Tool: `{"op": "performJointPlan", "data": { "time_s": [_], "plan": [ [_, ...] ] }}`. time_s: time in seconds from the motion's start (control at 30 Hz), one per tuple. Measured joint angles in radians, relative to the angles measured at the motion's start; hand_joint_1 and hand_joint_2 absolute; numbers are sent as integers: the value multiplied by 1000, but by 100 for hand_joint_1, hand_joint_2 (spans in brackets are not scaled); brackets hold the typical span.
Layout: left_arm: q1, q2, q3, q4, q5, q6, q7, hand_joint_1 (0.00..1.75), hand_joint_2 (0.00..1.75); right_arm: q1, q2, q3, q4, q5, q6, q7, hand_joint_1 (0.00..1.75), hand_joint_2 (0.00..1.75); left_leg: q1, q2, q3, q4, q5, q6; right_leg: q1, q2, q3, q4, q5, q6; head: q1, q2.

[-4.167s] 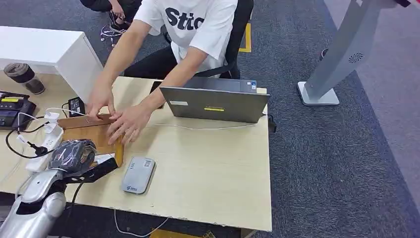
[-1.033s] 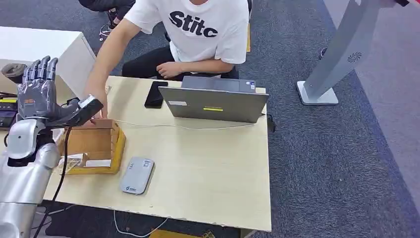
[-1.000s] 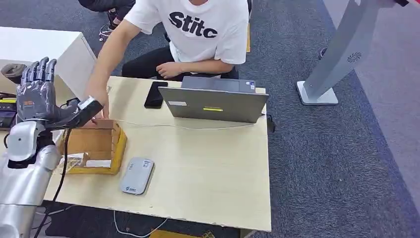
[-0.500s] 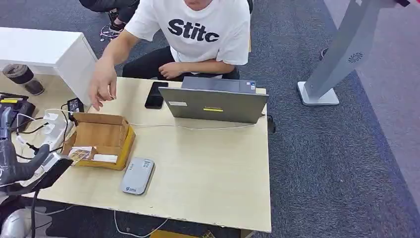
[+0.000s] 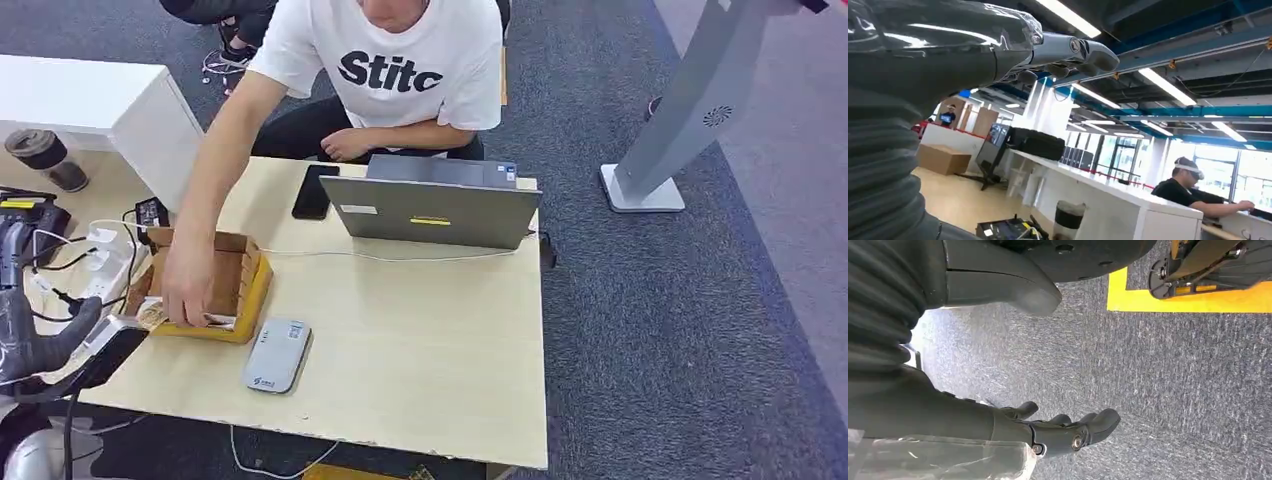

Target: Pass the card to the sensor for recognition and then transmit it.

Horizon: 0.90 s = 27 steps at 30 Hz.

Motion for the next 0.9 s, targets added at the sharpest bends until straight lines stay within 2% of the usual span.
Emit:
{"op": "performJointPlan", "data": {
  "time_s": [0.13,0.33,0.53,0.73,0.9],
  "plan": [
    [65,-40,24,-45,50,41,-62,0,175,0,2,-8,0,0,0,0,0,175,0,0,0,0,0,0,0,0,0,0,0,0,0,0],
    [160,-168,63,-95,114,87,-162,0,175,1,6,-21,0,0,-11,-4,0,175,-1,0,0,0,0,0,0,0,0,-1,0,0,0,0],
    [190,-249,98,-111,158,81,-198,0,175,1,6,-28,0,3,-12,-7,0,175,0,-1,0,0,0,0,0,-1,1,-1,0,0,0,0],
    [204,-338,152,-116,245,60,-288,0,175,1,7,-37,0,3,-16,-14,0,175,0,-1,1,0,0,0,0,-2,1,-1,0,0,0,0],
    [201,-435,228,-113,305,21,-374,0,175,1,12,-47,0,5,-19,-17,0,175,0,-1,0,0,0,0,0,-1,1,-1,0,0,0,0]
  ]
}}
